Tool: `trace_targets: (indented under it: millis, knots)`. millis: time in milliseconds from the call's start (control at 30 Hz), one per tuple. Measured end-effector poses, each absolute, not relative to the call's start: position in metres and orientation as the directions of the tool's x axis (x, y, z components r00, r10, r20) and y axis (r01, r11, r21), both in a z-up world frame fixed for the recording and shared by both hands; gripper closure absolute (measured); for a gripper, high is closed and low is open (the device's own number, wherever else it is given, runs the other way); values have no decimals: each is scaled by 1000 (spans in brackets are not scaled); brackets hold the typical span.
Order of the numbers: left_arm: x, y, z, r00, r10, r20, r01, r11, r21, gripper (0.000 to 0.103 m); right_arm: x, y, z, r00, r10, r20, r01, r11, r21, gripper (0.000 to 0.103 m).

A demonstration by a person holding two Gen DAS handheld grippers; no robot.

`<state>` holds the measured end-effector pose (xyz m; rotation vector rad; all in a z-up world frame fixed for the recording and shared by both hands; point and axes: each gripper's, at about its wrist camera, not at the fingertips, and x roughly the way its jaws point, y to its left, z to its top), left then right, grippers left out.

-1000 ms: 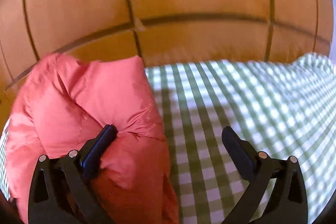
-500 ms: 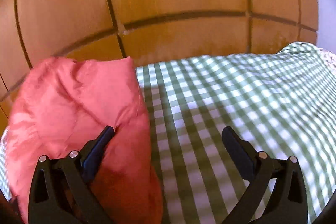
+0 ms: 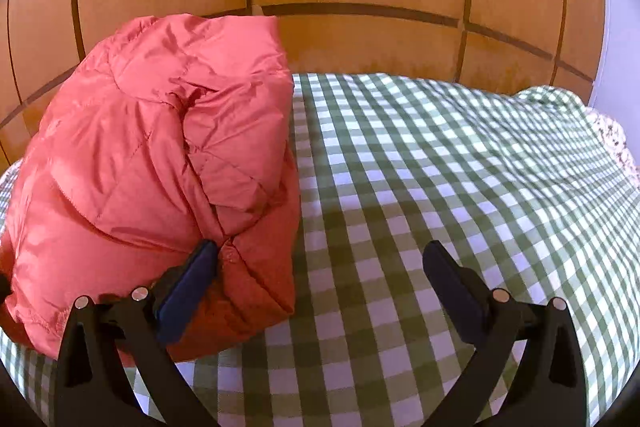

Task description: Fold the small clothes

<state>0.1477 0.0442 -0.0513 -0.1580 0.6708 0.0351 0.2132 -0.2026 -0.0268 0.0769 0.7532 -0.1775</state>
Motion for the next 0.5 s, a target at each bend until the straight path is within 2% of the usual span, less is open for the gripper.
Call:
trace_targets:
  millis: [300, 500]
  knots:
    - [118, 42, -38, 749, 37, -661, -100, 993, -58, 3, 176, -202, -12, 735, -89, -672, 187, 979, 76, 2]
    - [99, 36, -49, 686, 69, -725, -123, 992, -22, 3, 146, -184, -6, 736, -63, -674, 121, 992, 39, 2]
